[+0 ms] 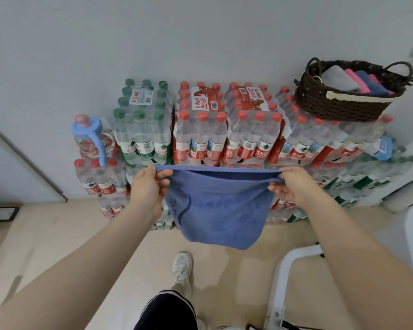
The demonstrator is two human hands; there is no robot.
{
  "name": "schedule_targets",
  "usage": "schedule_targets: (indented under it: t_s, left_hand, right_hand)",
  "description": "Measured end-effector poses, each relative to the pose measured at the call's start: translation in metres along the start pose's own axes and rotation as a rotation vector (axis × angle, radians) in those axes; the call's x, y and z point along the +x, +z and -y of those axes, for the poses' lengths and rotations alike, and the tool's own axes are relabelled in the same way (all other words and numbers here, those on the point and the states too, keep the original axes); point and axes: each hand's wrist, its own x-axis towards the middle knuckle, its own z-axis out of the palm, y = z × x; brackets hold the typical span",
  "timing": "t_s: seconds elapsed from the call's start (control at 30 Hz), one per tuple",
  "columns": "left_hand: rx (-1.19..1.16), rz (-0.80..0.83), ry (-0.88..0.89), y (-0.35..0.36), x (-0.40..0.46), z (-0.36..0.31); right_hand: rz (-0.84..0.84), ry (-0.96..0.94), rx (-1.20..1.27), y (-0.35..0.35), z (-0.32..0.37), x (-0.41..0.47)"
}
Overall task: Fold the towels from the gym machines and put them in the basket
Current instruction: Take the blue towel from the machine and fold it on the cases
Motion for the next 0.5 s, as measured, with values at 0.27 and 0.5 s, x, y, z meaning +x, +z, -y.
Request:
schedule_targets:
  t_s: [0.27,0.5]
  left_hand:
    - [-0.031,0.053,-0.046,0.037,0.057,-0.036]
    - [-0.174,0.078,-0.038,0.097,0.14,-0.086]
  right_hand:
    - [0.006,-0.226,-0.181,0.004,0.049,0.057]
    - [0.115,-0.046,0.38,0.026,0.146,0.122]
